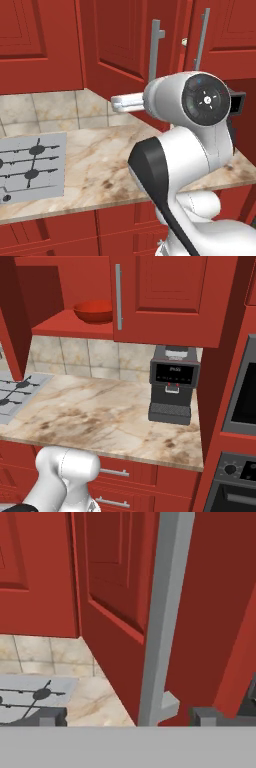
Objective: Move the bowls from the cabinet to the plates on the dining table.
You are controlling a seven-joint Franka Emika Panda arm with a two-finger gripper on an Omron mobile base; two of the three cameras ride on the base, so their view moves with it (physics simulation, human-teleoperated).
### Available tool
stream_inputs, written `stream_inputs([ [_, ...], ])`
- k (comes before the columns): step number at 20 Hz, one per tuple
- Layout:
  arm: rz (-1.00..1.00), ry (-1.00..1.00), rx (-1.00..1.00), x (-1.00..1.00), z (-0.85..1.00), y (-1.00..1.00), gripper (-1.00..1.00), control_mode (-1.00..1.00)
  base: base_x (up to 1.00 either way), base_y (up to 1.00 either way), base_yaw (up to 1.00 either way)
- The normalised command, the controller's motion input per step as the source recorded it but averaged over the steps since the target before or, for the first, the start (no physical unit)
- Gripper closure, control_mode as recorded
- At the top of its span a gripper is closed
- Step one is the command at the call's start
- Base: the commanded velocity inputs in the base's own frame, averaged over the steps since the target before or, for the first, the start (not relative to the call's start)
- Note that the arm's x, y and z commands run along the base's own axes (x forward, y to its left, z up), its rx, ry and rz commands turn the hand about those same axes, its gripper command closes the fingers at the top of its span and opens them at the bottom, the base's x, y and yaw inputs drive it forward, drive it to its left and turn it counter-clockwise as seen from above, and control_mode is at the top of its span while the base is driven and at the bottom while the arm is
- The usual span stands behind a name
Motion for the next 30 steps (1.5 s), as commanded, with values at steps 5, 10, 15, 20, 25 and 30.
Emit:
stream_inputs([
  [5, -0.01, 0.0, 0.04, -0.82, 0.0, -0.06, -1.0, -1.0, 0.0, 0.0, 0.0],
  [10, -0.07, 0.0, 0.03, -0.49, 0.0, -0.62, -1.0, -1.0, 0.0, 0.0, 0.0],
  [15, -0.11, 0.0, 0.04, -0.05, 0.0, -0.99, -1.0, -1.0, 0.0, 0.0, 0.0],
  [20, -0.1, 0.0, 0.07, 0.0, 0.0, -1.0, -1.0, -1.0, 0.0, 0.0, 0.0],
  [25, -0.03, 0.0, 0.12, 0.05, 0.0, -0.87, -1.0, -1.0, 0.0, 0.0, 0.0],
  [30, -0.02, 0.02, 0.25, 0.24, 0.01, -0.5, -1.0, -1.0, 0.0, 0.0, 0.0],
])
